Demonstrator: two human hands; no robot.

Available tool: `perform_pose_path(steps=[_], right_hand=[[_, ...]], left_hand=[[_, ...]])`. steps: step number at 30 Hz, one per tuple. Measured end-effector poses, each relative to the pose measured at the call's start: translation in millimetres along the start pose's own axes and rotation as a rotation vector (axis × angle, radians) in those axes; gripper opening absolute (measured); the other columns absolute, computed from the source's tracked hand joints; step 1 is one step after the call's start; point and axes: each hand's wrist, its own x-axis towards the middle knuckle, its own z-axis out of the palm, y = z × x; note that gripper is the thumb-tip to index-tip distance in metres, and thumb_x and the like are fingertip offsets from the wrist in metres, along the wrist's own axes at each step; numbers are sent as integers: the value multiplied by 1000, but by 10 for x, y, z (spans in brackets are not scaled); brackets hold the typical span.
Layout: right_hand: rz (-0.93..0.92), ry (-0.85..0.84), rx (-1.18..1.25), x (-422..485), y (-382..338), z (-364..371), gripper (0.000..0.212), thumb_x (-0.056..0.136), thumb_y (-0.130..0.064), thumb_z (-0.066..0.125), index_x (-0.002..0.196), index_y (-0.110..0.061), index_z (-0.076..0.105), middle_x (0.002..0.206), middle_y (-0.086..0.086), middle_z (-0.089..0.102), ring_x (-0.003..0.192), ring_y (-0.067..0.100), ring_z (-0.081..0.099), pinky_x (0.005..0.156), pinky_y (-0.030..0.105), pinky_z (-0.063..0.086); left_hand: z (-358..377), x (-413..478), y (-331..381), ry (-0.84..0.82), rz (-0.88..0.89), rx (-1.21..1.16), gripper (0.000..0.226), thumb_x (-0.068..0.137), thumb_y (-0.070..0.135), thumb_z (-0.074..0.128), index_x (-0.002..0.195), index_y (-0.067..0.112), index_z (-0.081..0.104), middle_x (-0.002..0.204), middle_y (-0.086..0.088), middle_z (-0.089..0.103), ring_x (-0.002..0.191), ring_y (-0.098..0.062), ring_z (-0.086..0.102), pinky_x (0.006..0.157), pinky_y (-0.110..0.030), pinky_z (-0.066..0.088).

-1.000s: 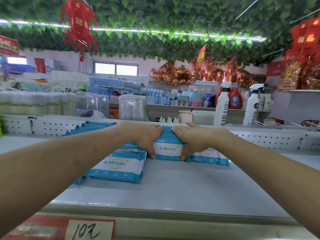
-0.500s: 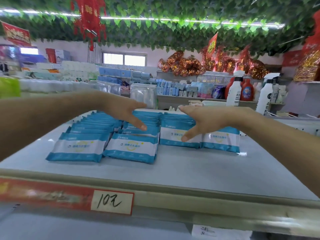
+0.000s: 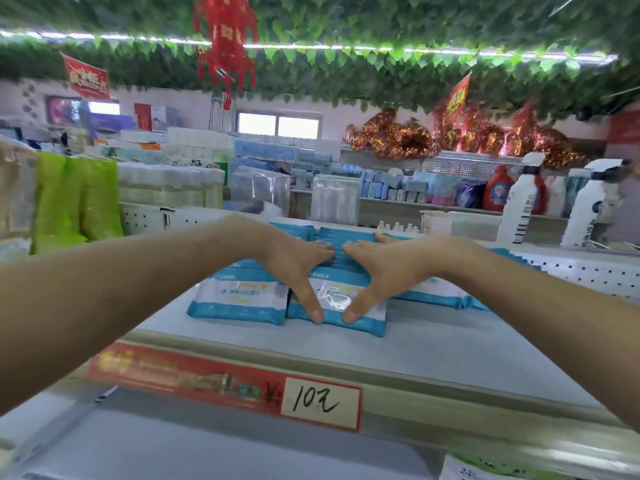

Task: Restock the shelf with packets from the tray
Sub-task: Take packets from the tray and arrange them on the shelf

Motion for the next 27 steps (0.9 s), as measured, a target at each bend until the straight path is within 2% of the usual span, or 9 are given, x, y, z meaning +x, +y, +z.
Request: perform_pose_path(steps=[4, 7, 9, 11, 13, 17, 20, 23, 27], right_hand=[[65, 31, -59, 104, 55, -14, 132, 64, -92, 65, 162, -19, 15, 171, 1, 17, 157, 23, 16, 129, 46, 10], [131, 71, -81, 226, 141, 9, 125, 59, -95, 64, 153, -21, 30, 161, 0, 35, 147, 25, 32, 125, 46, 23], [154, 98, -95, 303, 191, 37, 122, 58, -95, 63, 151, -21, 33, 159, 1, 38, 146, 27, 34, 125, 47, 22], [157, 130, -119, 356, 215, 52, 119, 66, -90, 64, 154, -17, 31, 162, 4, 35, 149, 28, 30, 129, 45, 12], [156, 160, -151, 384, 217, 59, 117, 73, -85, 64, 157, -13, 27, 165, 7, 30, 152, 27, 26, 128, 42, 6], [149, 199, -198, 430, 202, 90, 118, 79, -84, 59, 161, -9, 18, 168, 11, 22, 154, 27, 21, 128, 42, 3], [138, 194, -147, 422, 219, 124, 114, 80, -83, 60, 160, -11, 20, 167, 8, 25, 153, 27, 24, 128, 41, 5], [124, 174, -81, 348, 255, 141, 115, 76, -82, 65, 159, -15, 21, 165, 3, 28, 151, 25, 26, 127, 39, 7], [117, 168, -60, 324, 263, 139, 117, 77, -79, 68, 162, -16, 16, 167, 2, 26, 152, 24, 23, 126, 37, 8]], left_hand=[[0, 169, 16, 63, 46, 30, 128, 77, 71, 75, 165, 17, 1, 174, 1, 0, 159, -21, 6, 129, -41, 11], [-5, 347, 1, 146, 52, 53, 124, 75, 73, 76, 163, 13, 13, 170, -5, 19, 154, -27, 23, 128, -44, 21], [0, 482, -47, 216, 57, 61, 113, 71, 71, 80, 153, 13, 30, 154, -5, 41, 138, -27, 44, 119, -46, 36], [-17, 595, -109, 269, 69, 82, 98, 69, 67, 84, 140, 15, 41, 137, -2, 52, 119, -23, 54, 109, -45, 46], [-46, 641, -148, 306, 82, 115, 92, 70, 64, 85, 136, 15, 44, 131, -2, 55, 113, -22, 56, 105, -42, 48], [-42, 687, -223, 338, 72, 100, 92, 70, 62, 86, 137, 14, 45, 131, -2, 57, 111, -21, 58, 101, -38, 51], [-8, 675, -300, 301, 34, 12, 95, 68, 65, 86, 138, 17, 43, 130, 1, 60, 110, -21, 59, 101, -41, 52], [-31, 627, -393, 280, 38, -136, 80, 71, 62, 87, 128, 25, 46, 125, 7, 64, 105, -16, 62, 98, -36, 53], [-97, 473, -480, 231, 6, -315, 81, 80, 63, 78, 139, 20, 44, 138, 8, 57, 122, -17, 57, 109, -36, 44]])
